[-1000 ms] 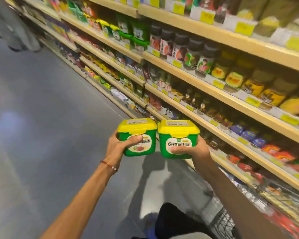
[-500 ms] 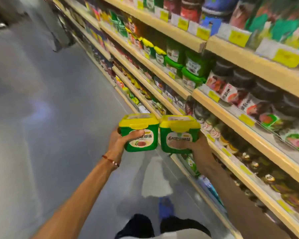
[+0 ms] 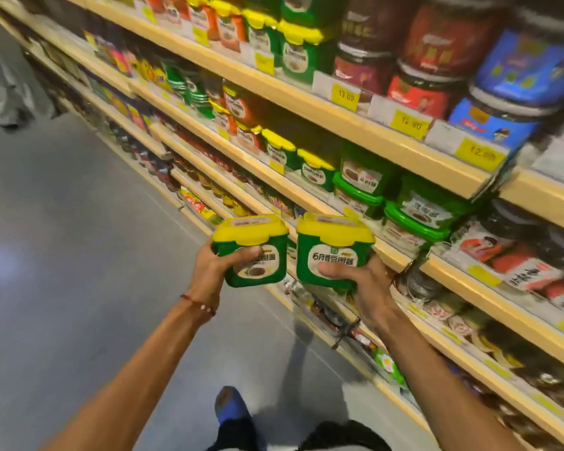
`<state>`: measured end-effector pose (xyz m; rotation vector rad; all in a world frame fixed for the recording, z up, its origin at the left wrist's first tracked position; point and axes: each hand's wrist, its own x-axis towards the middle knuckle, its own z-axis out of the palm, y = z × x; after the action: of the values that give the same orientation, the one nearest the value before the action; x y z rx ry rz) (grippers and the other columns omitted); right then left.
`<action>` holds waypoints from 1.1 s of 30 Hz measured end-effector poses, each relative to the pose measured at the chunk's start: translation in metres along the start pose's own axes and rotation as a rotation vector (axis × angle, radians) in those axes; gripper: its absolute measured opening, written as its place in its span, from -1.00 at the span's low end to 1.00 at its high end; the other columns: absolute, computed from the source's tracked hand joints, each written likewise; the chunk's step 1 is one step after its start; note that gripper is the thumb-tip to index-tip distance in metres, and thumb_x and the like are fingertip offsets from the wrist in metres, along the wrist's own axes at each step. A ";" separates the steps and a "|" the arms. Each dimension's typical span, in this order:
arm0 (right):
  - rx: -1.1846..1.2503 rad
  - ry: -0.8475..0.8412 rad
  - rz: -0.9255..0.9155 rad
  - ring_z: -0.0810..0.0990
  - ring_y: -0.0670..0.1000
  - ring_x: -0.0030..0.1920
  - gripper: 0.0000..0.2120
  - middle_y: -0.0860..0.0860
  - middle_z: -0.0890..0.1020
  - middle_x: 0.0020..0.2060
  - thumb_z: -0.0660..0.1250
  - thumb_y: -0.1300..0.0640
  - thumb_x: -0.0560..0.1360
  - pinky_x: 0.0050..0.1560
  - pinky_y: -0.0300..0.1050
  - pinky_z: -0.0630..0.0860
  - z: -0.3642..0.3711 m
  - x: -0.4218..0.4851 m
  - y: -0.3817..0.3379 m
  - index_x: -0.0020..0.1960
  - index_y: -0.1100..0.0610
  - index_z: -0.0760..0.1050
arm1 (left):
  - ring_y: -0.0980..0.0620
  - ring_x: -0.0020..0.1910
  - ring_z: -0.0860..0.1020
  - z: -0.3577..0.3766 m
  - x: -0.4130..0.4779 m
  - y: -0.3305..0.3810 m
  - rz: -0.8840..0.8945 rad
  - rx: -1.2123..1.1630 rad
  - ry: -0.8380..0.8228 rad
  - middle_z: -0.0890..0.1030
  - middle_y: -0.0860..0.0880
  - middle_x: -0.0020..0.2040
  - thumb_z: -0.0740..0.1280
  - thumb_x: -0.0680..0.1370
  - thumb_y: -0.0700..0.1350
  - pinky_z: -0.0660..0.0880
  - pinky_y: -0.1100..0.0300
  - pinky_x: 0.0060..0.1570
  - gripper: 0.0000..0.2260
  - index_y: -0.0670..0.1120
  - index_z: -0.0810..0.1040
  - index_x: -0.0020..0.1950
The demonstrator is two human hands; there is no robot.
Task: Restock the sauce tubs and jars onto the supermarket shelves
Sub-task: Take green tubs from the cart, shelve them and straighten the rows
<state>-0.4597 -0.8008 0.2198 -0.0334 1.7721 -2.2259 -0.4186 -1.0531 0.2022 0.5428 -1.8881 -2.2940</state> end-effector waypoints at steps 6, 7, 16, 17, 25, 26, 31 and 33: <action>0.066 0.184 -0.019 0.75 0.22 -0.02 -0.43 0.15 0.76 -0.03 0.65 0.32 0.12 -0.11 0.01 0.69 0.049 0.052 0.006 0.11 0.14 0.63 | -0.24 0.10 0.68 -0.028 0.099 0.032 -0.057 0.065 -0.218 0.71 -0.18 0.13 0.65 0.14 -0.04 0.61 -0.10 0.13 -0.26 -0.13 0.59 0.30; 0.067 0.200 -0.025 0.75 0.22 -0.02 -0.40 0.14 0.76 -0.02 0.66 0.32 0.11 -0.12 0.01 0.69 0.053 0.062 0.007 0.13 0.14 0.63 | -0.25 0.10 0.68 -0.028 0.112 0.038 -0.067 0.071 -0.252 0.70 -0.19 0.14 0.66 0.13 -0.03 0.59 -0.13 0.16 -0.27 -0.12 0.61 0.28; 0.034 0.244 -0.037 0.72 0.17 0.12 -0.17 0.11 0.73 0.12 0.73 0.15 0.10 0.03 0.09 0.68 0.055 0.128 0.008 0.34 0.15 0.54 | -0.21 0.10 0.68 -0.015 0.204 0.061 -0.145 0.072 -0.496 0.70 -0.18 0.14 0.69 0.12 -0.04 0.63 -0.01 0.05 -0.26 -0.12 0.60 0.27; 0.013 0.244 -0.051 0.73 0.13 0.09 -0.27 0.06 0.75 0.08 0.71 0.24 0.15 -0.03 -0.03 0.68 0.057 0.130 0.006 0.28 0.10 0.58 | -0.21 0.11 0.68 -0.014 0.211 0.065 -0.153 0.086 -0.526 0.70 -0.17 0.15 0.70 0.10 -0.03 0.64 -0.01 0.04 -0.24 -0.11 0.59 0.27; -0.070 0.373 -0.090 0.73 0.05 0.10 -0.35 0.01 0.75 0.08 0.64 0.29 0.24 -0.02 -0.14 0.66 0.090 0.148 0.005 0.28 -0.01 0.57 | -0.13 0.16 0.66 -0.020 0.271 0.066 -0.031 0.247 -0.637 0.70 -0.10 0.16 0.67 0.11 -0.07 0.63 -0.03 0.12 -0.17 -0.11 0.52 0.36; -0.066 0.417 -0.104 0.73 0.06 0.09 -0.36 0.01 0.75 0.07 0.61 0.29 0.24 -0.04 -0.16 0.66 0.097 0.151 0.007 0.29 0.03 0.57 | -0.10 0.16 0.67 -0.019 0.279 0.067 0.008 0.269 -0.609 0.70 -0.08 0.16 0.68 0.11 -0.08 0.62 -0.06 0.15 -0.18 -0.10 0.53 0.34; -0.050 0.577 -0.174 0.70 0.10 0.17 -0.32 0.05 0.72 0.17 0.60 0.26 0.29 0.12 0.04 0.66 0.129 0.161 0.009 0.39 0.07 0.53 | -0.09 0.12 0.68 -0.010 0.311 0.089 0.098 0.235 -0.701 0.69 -0.11 0.16 0.69 0.10 -0.15 0.66 -0.01 -0.06 -0.18 -0.18 0.52 0.32; -0.077 0.615 -0.192 0.69 0.12 0.18 -0.33 0.06 0.70 0.19 0.63 0.24 0.30 0.13 0.09 0.65 0.132 0.165 0.005 0.38 0.05 0.55 | -0.11 0.14 0.67 -0.007 0.319 0.094 0.146 0.208 -0.744 0.69 -0.11 0.16 0.70 0.13 -0.17 0.65 -0.01 0.01 -0.21 -0.22 0.50 0.31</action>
<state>-0.5898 -0.9674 0.2200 0.5420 2.2362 -2.4776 -0.7245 -1.1800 0.2292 -0.5078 -2.3681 -2.4024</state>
